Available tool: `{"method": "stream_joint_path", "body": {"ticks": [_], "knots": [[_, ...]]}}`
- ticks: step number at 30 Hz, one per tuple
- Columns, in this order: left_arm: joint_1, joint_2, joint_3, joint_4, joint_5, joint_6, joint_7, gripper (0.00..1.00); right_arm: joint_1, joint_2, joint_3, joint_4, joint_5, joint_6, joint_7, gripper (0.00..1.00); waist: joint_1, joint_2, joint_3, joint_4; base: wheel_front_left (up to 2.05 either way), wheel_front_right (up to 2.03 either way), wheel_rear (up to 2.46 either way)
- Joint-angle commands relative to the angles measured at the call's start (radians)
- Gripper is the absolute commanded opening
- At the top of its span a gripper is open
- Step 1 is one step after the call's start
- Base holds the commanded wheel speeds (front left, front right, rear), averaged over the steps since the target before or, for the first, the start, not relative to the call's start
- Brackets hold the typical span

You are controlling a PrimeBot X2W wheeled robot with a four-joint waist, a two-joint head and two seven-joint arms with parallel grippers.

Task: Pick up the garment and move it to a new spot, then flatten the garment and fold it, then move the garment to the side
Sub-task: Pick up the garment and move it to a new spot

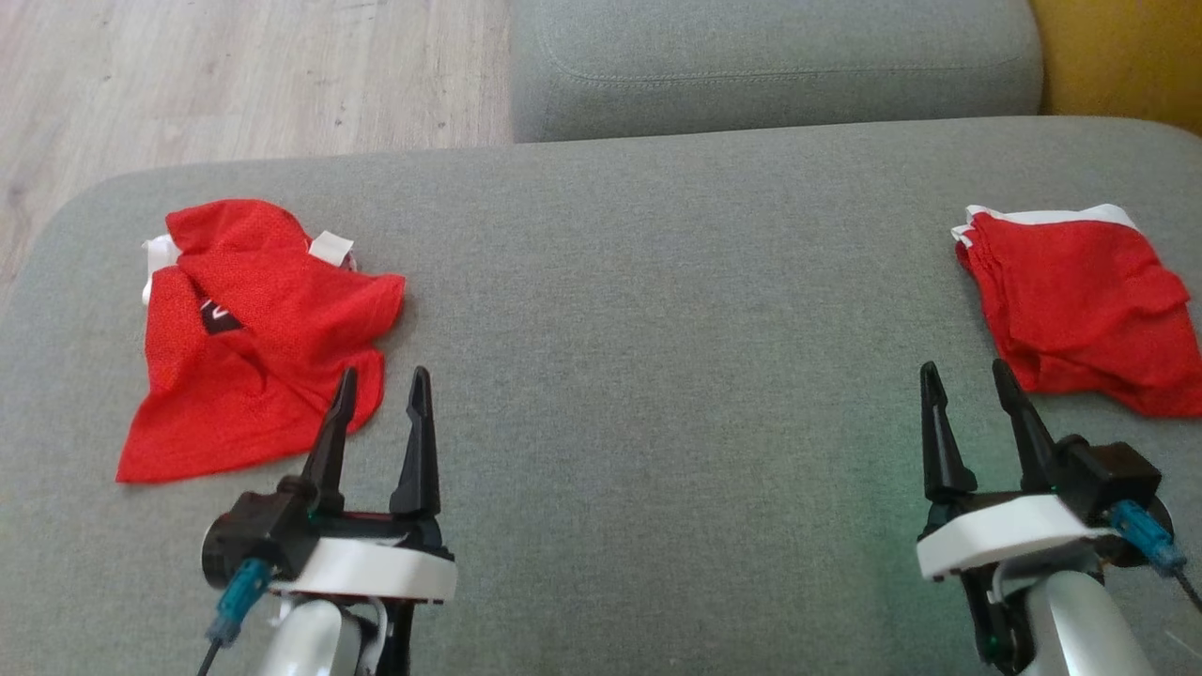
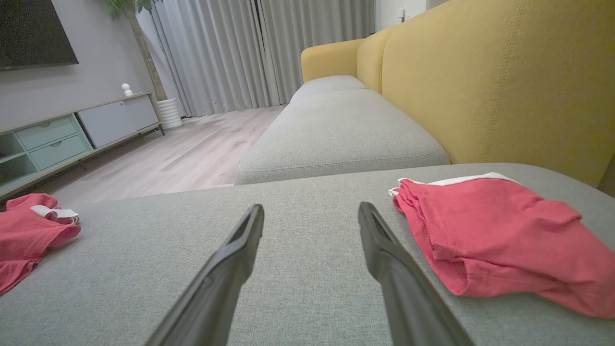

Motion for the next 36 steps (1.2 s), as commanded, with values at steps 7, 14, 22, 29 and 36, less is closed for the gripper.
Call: {"method": "stream_joint_path", "body": {"ticks": [7,14,22,29,36], "knots": [[-0.037,0.004,0.028,-0.036,-0.005,0.008,-0.006,1.0,-0.045,0.0,0.027,-0.027,0.008,-0.001,-0.015,1.0,0.0,-0.0001,0.001,0.001,0.0,0.0,0.0],[-0.038,0.004,0.024,-0.034,-0.007,0.009,-0.006,1.0,-0.045,0.0,0.026,-0.024,0.01,-0.001,-0.016,1.0,0.0,-0.0001,-0.002,0.008,0.0,0.0,0.0],[-0.038,0.004,0.031,-0.035,0.002,0.011,-0.006,1.0,-0.039,0.0,0.048,-0.028,0.021,-0.001,-0.021,1.0,0.0,-0.0001,-0.003,0.048,0.0,0.0,0.0],[-0.031,0.004,0.045,-0.032,0.006,0.02,-0.006,1.0,-0.024,0.0,0.106,-0.026,0.041,-0.001,-0.023,1.0,0.0,-0.0001,-0.01,0.144,0.0,0.0,0.0],[-0.018,0.004,0.077,-0.021,0.019,0.026,-0.006,1.0,-0.013,0.0,0.184,-0.018,0.072,-0.001,-0.024,1.0,0.0,-0.0001,-0.025,0.243,0.0,0.0,0.0]]}}
